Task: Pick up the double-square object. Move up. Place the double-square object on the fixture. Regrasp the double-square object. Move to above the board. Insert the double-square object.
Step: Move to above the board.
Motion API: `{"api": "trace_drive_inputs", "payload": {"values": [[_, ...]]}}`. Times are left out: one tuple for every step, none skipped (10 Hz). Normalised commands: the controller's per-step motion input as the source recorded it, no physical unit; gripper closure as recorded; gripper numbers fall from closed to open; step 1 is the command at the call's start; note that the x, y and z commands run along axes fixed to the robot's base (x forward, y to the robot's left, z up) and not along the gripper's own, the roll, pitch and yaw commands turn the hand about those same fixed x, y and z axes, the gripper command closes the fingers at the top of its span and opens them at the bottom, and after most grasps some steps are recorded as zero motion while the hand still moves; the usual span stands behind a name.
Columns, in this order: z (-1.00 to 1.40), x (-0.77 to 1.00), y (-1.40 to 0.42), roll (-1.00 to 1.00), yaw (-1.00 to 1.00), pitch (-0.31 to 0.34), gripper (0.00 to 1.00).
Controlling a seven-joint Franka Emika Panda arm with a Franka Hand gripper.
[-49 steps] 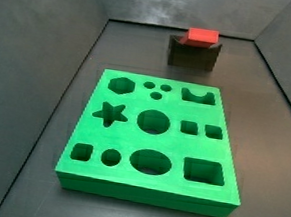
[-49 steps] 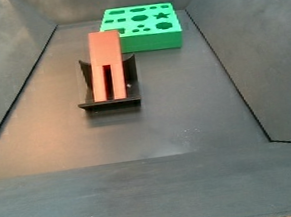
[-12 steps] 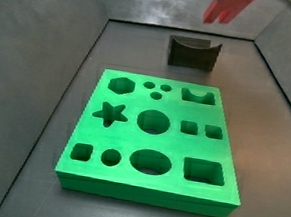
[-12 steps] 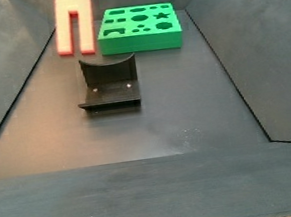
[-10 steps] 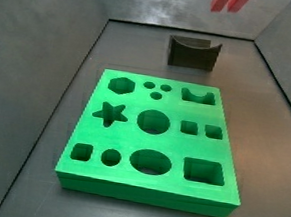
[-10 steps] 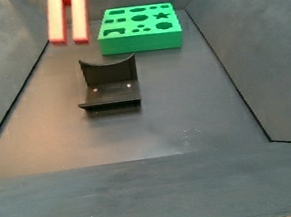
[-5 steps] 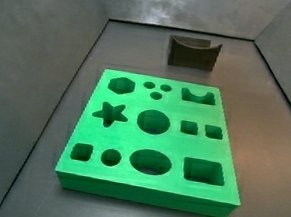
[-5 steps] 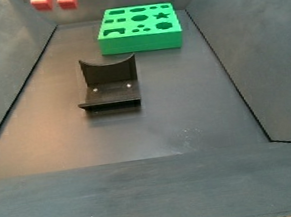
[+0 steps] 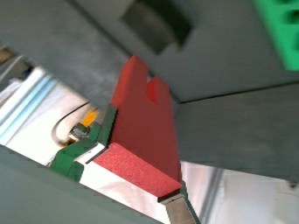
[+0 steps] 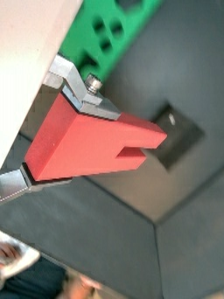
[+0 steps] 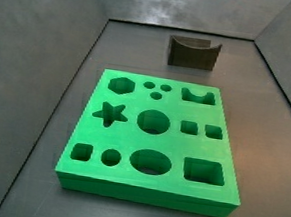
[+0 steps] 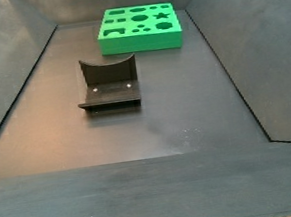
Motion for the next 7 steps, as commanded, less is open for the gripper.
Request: {"api": "trace_drive_inputs", "payload": {"values": [[0.19,-1.00,-0.88,-1.00,-0.07,0.080,1.00],[0.19,-1.00,-0.85,-1.00,-0.07,0.080,1.00],[0.18,-1.00,-0.82,-1.00,-0.06,0.077,1.00],[0.10,-0.62,-0.46,-1.00,-0.05,0.074,1.00],[0.05,-0.32,-0.21,-1.00,-0.04,0.077,1.00],[0.03,-0.18,-0.10,-1.00,-0.04,0.068,1.00],[0.02,-0.14,-0.07,-1.00,-0.03,0.056,1.00]]}}
